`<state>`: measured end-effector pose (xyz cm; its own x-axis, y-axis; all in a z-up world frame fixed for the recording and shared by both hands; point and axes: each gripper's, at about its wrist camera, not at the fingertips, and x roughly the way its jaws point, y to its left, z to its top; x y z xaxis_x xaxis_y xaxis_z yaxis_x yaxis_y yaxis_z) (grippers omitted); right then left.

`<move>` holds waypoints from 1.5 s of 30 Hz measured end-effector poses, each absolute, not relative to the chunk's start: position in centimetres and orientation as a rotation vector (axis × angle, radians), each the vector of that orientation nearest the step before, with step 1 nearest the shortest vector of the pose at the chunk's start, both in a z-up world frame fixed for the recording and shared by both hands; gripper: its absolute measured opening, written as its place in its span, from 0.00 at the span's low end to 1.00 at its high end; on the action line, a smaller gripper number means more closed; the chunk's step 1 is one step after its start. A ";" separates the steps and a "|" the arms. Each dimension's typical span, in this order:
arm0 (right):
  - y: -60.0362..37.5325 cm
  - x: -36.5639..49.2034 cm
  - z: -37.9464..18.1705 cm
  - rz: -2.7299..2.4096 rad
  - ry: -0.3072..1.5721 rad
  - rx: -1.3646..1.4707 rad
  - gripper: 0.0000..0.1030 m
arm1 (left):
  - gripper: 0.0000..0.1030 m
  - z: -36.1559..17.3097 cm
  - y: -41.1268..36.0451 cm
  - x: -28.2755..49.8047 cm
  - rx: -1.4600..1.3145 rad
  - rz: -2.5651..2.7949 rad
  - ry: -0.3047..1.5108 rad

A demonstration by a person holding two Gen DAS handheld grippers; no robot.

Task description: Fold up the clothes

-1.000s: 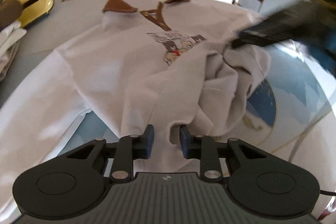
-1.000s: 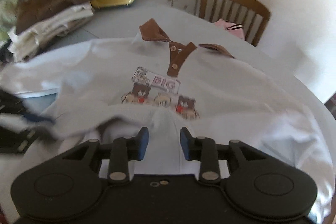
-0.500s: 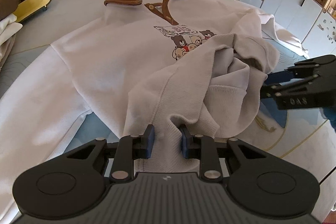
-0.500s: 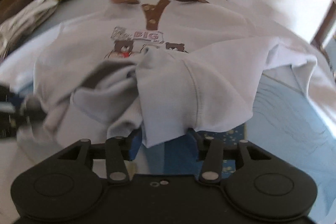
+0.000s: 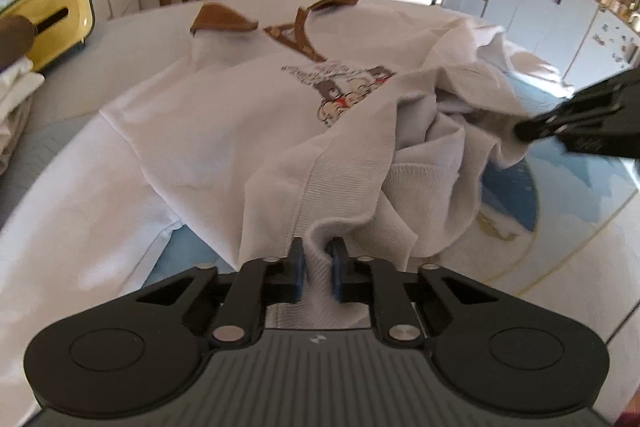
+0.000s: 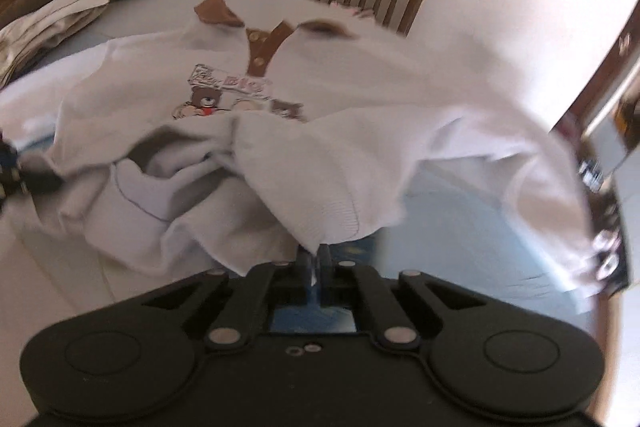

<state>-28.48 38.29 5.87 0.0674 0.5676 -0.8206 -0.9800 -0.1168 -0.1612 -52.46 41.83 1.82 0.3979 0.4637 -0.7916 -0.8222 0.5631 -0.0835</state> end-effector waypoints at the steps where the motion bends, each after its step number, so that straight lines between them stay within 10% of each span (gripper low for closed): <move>1: 37.6 -28.0 6.6 1.459 0.568 -0.935 0.98 | 0.09 2.2 41.3 -52.8 -0.504 0.850 0.796; 9: 29.4 -22.6 11.7 1.449 0.540 -0.993 0.86 | 0.07 4.6 36.1 -54.6 -0.481 0.807 0.791; 22: 26.8 -18.2 3.9 1.625 0.663 -1.066 1.00 | 0.09 2.5 27.4 -51.6 -0.565 0.984 0.906; 24: 26.7 -17.8 3.7 1.661 0.664 -1.063 1.00 | 0.22 2.4 26.7 -50.5 -0.466 1.058 0.946; 27: 26.7 -17.0 3.3 1.697 0.681 -1.050 1.00 | 0.74 1.6 26.1 -49.4 -0.437 1.109 0.953; 45: 26.2 -17.0 0.4 1.624 0.849 -0.741 1.00 | 0.74 -1.3 29.4 -48.5 -0.494 1.430 0.828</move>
<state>-16.98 26.19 0.40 -0.1988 0.5304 -0.8241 -0.9794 -0.1374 0.1478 -48.46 29.44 -1.28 -0.0586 0.6608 -0.7482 -0.9780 0.1123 0.1757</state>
